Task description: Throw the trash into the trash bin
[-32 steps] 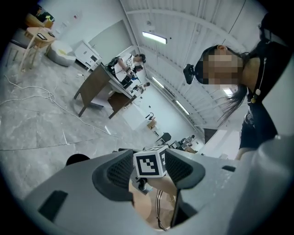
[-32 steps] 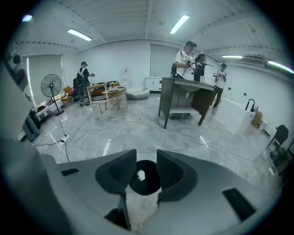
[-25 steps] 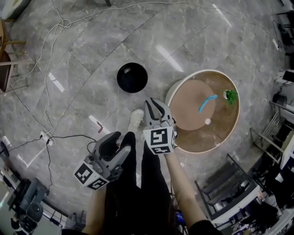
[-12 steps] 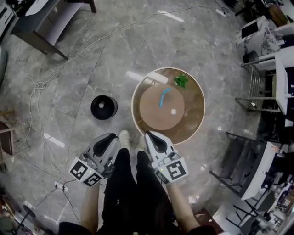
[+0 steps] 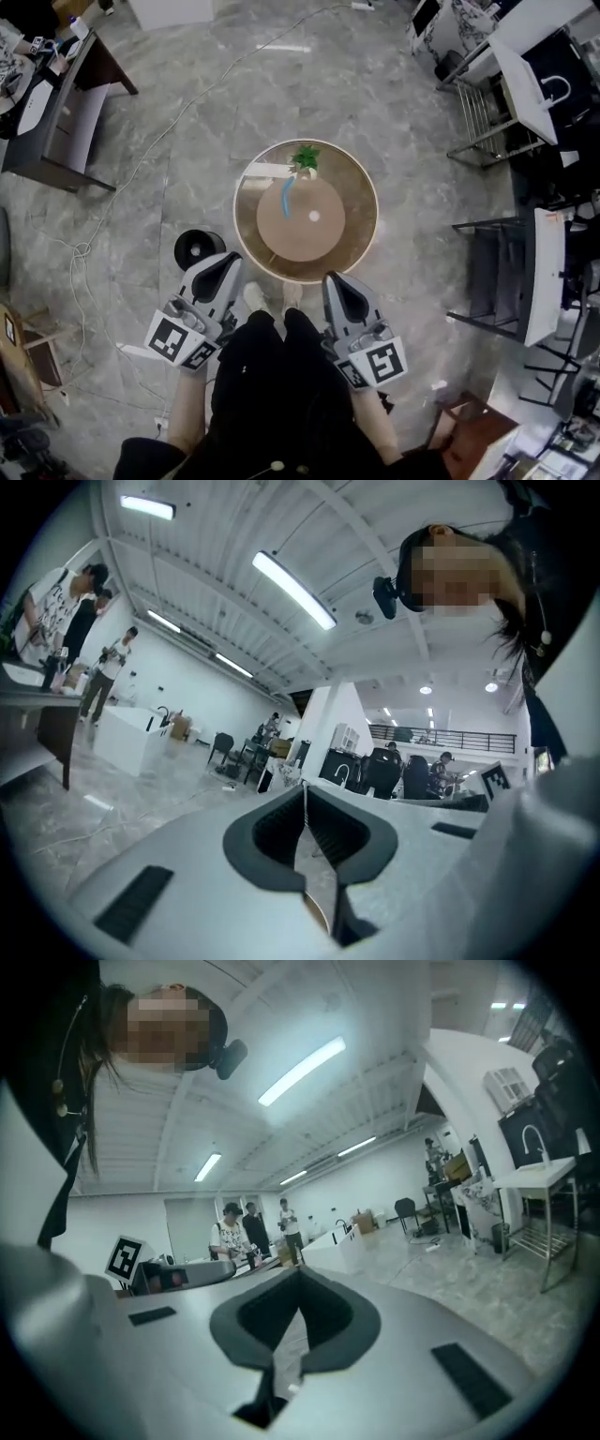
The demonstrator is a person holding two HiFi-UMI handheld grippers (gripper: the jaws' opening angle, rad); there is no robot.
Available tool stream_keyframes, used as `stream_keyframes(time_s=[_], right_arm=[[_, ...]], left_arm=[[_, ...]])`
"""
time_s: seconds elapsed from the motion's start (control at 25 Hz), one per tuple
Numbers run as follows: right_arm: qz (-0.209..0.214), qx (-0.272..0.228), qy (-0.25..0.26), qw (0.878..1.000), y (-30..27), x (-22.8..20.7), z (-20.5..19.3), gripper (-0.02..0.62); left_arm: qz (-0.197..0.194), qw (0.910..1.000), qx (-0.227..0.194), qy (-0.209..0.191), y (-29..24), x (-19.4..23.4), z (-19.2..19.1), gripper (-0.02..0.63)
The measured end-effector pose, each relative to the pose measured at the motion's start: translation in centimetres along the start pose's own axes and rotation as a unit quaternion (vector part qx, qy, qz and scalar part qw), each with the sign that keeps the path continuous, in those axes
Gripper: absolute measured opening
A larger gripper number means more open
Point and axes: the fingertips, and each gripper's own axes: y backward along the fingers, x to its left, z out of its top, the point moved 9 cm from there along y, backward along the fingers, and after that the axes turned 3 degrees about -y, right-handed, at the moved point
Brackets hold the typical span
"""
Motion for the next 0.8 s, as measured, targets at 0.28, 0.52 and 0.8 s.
stream_keyframes(time_s=[0.28, 0.52, 0.8], right_arm=[[-0.053, -0.061, 0.029, 0.996, 3.7, -0.5, 4.2, 0.003], [-0.055, -0.085, 0.036, 0.994, 3.9, -0.9, 5.6, 0.003], [-0.049, -0.076, 0.040, 0.995, 3.4, -0.4, 5.3, 0.003]], left_arm=[[-0.023, 0.9967, -0.024, -0.074, -1.0, -3.6, 2.9, 0.014], [-0.026, 0.9951, -0.022, -0.093, -0.9, -4.9, 3.7, 0.014], [-0.019, 0.9957, -0.017, -0.089, -0.9, -4.3, 3.9, 0.014]])
